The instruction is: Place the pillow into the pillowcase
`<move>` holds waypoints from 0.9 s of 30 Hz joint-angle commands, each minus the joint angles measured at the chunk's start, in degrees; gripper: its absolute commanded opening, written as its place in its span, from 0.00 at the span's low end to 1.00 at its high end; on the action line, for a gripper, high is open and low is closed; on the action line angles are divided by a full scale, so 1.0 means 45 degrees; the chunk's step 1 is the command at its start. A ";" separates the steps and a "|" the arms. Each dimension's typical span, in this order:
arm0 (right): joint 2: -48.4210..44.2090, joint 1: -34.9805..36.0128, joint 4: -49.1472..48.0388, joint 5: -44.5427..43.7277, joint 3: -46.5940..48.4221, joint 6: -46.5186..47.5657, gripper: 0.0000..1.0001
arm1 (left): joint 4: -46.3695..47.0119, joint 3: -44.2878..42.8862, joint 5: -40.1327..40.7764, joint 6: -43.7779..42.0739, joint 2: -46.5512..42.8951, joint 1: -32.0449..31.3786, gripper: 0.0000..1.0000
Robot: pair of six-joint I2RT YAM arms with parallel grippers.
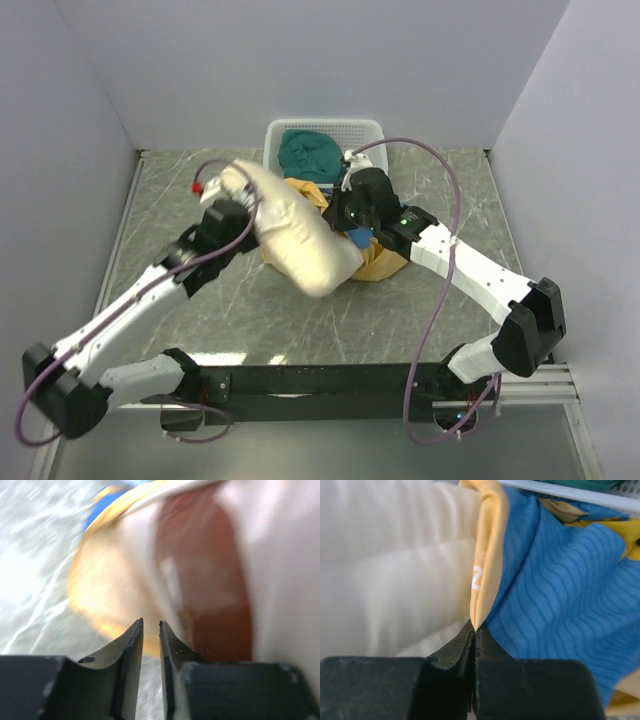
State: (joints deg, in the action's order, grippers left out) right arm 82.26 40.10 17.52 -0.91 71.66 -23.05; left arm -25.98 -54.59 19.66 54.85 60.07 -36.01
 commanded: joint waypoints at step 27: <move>0.0315 -0.1312 -0.1198 0.6921 0.5504 -0.4859 0.00 | -0.1358 -0.7405 -0.0483 -0.4044 0.5890 -0.0729 0.67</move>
State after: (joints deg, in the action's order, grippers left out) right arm 85.34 31.99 22.87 20.99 91.31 -39.31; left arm -37.30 -92.77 21.41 37.10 86.30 -36.47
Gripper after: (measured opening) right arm 0.010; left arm 0.643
